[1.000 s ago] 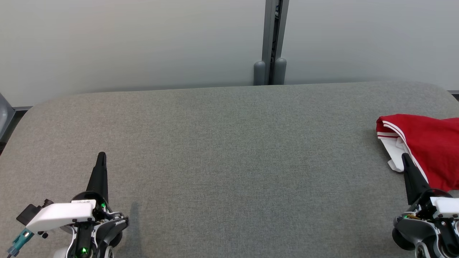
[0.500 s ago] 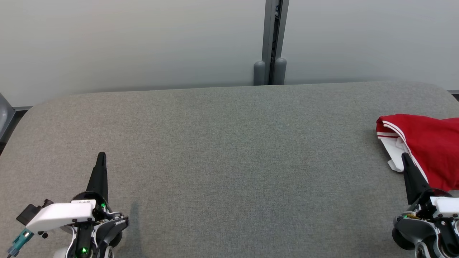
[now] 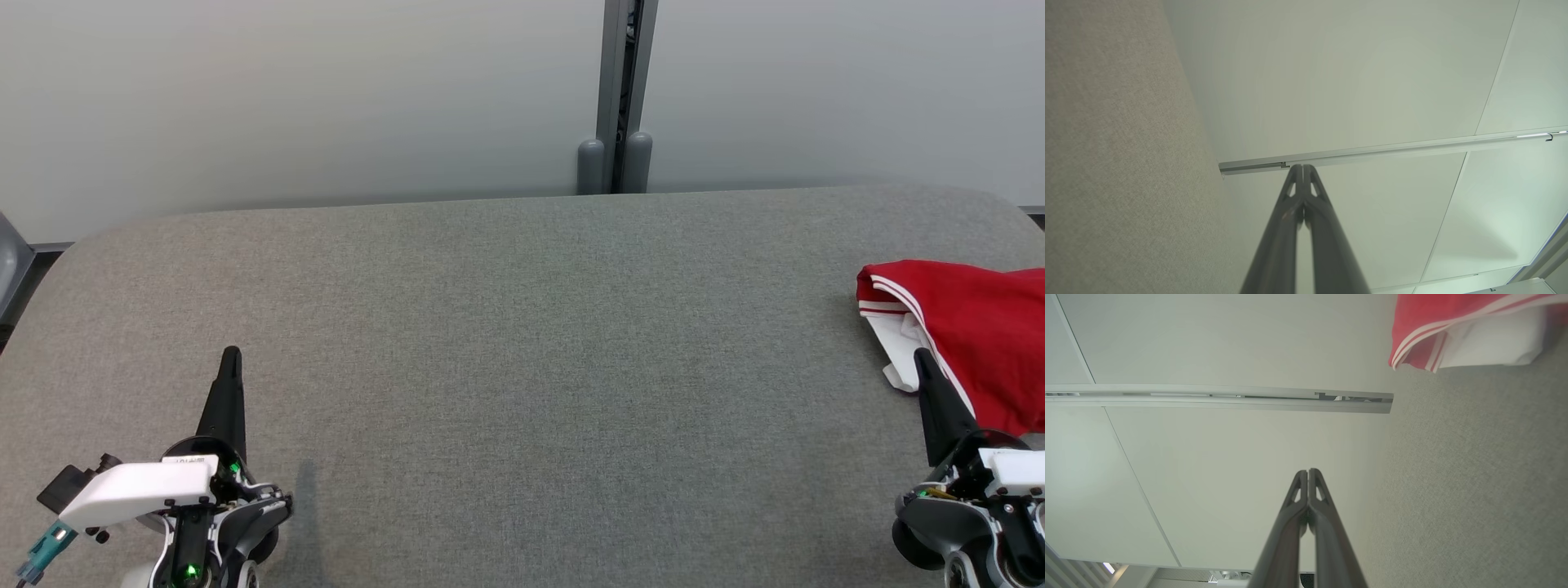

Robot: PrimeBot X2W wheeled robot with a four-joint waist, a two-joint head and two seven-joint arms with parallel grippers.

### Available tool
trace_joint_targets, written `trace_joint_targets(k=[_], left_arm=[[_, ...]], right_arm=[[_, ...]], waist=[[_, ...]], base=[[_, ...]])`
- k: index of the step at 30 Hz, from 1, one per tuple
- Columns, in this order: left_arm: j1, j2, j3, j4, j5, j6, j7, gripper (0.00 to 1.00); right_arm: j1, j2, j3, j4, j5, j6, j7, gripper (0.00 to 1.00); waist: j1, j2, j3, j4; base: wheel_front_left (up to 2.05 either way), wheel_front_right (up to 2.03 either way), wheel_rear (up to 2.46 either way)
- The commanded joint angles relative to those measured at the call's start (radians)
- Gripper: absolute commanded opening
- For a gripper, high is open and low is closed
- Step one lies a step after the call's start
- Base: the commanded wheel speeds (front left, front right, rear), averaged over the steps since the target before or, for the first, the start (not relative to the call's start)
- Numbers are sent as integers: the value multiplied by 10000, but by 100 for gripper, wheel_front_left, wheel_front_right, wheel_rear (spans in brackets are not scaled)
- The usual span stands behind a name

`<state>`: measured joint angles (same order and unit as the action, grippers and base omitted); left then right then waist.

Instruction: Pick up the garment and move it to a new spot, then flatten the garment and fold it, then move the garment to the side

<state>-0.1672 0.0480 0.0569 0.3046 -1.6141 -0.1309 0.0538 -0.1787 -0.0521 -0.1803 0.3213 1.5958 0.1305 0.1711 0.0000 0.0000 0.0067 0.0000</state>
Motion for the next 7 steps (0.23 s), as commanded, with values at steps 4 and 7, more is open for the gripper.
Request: trace_joint_targets(k=[4,7], left_arm=[[-64,16,49,9,-15,-37,45,0],[-64,15,50,9,-15,-37,45,0]], right_arm=[[-73,-23,-19,9,-3,4,48,0],[-73,-21,-21,9,-6,4,50,0]], waist=[[0,0,0,0],[0,0,0,0]], base=[[0,0,0],[0,0,0]])
